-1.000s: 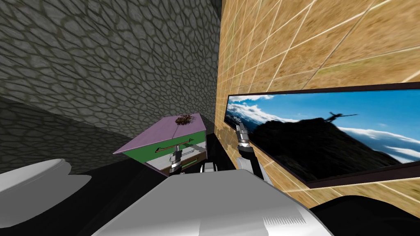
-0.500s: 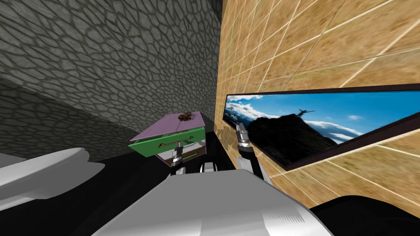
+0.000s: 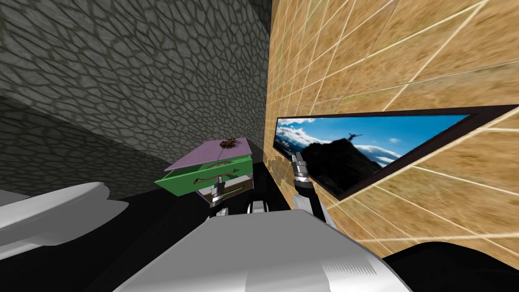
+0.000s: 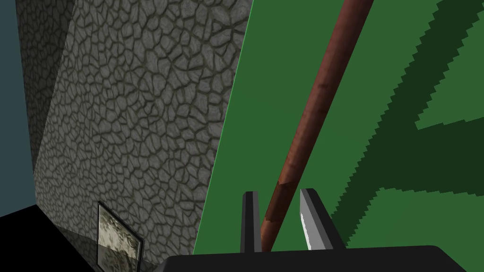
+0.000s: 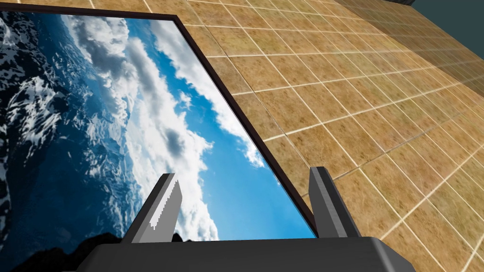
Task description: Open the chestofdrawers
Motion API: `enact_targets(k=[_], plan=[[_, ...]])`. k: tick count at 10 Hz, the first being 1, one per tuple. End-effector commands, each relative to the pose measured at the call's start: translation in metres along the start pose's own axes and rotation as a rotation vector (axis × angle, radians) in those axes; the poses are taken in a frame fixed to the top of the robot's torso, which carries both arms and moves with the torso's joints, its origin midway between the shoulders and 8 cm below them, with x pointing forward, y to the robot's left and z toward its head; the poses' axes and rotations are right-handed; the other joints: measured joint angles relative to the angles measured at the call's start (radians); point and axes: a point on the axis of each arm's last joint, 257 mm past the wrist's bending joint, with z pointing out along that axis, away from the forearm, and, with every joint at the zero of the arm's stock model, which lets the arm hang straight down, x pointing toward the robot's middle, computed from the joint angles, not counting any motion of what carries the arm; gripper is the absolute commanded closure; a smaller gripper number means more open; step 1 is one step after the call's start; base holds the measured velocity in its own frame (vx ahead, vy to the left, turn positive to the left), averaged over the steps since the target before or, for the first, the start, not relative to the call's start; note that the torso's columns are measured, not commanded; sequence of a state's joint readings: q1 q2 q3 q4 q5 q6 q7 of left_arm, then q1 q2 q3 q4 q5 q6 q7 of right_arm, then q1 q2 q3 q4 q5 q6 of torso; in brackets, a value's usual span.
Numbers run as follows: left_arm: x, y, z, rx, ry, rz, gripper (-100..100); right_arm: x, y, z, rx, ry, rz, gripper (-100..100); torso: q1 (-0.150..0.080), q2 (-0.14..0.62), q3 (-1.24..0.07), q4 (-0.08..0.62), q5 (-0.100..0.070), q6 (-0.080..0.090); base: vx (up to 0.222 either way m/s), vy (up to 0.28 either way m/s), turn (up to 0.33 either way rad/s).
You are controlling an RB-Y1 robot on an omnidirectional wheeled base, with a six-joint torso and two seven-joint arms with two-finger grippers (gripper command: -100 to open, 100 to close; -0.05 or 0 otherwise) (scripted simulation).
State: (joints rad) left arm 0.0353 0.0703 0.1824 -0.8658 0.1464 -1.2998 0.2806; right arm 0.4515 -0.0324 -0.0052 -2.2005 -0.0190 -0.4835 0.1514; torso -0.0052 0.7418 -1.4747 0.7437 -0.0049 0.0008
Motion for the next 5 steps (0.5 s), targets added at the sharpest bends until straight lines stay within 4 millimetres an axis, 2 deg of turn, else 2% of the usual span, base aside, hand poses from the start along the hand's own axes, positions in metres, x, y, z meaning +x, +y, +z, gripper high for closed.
enact_targets(k=[1,5], plan=[[-0.009,-0.012,0.004,0.032,-0.005,0.003,100,0.0,0.0,0.0,0.0,0.0,0.0,0,-0.002,0.001,0.001,0.0,0.0,0.001,-0.023,-0.03,-0.04],[-0.023,-0.025,-0.001,0.051,-0.019,0.011,100,0.0,0.0,0.0,0.0,0.0,0.0,0,-0.003,0.004,0.002,0.002,-0.002,0.001,-0.03,-0.031,-0.052]])
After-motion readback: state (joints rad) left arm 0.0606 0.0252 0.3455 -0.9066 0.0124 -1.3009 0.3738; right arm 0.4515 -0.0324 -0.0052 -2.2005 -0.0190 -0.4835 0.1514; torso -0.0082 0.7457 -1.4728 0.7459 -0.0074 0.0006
